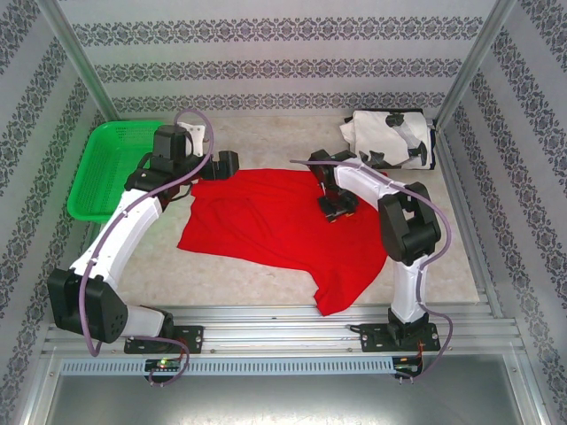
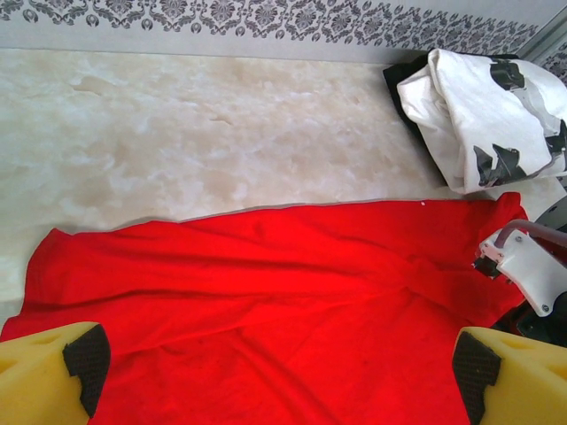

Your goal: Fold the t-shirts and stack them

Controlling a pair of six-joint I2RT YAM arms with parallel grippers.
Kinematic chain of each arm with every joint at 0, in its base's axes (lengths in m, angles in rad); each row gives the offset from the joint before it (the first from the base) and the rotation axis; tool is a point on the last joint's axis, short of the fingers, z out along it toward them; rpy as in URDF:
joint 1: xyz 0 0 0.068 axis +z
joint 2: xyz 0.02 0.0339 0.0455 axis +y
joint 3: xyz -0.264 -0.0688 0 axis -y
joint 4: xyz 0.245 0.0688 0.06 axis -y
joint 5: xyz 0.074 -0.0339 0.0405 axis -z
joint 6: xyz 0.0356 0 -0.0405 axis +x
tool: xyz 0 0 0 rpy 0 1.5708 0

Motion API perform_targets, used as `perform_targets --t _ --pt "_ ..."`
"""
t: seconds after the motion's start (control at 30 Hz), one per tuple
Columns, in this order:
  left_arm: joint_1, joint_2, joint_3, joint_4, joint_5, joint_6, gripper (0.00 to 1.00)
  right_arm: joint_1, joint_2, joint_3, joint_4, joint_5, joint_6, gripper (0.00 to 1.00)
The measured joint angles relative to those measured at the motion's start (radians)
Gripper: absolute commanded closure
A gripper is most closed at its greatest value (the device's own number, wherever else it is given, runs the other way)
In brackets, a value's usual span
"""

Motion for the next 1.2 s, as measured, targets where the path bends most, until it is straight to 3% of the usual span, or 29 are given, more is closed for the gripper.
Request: perform_targets --t 0.43,0.73,0.8,0.93,1.2 --pt "0.000 0.000 -0.001 0.000 -0.008 0.003 0.00 0.000 0.064 0.024 0.009 0.049 -0.037 0.68" --pt "0.000 0.000 -0.001 0.000 -0.011 0.003 0.00 -0.001 0.122 0.062 0.008 0.077 -0.039 0.99" --pt "0.000 0.000 -0.001 0.000 -0.011 0.004 0.00 -0.003 0.122 0.074 0.010 0.067 -0.034 1.00" --pt "0.000 0.000 -0.001 0.000 -0.023 0.014 0.00 -0.023 0.102 0.076 0.012 -0.008 -0.028 1.00" --pt "0.000 0.000 -0.013 -0.001 -0.030 0.021 0.00 -0.094 -0.053 0.021 0.023 -0.310 0.055 1.00"
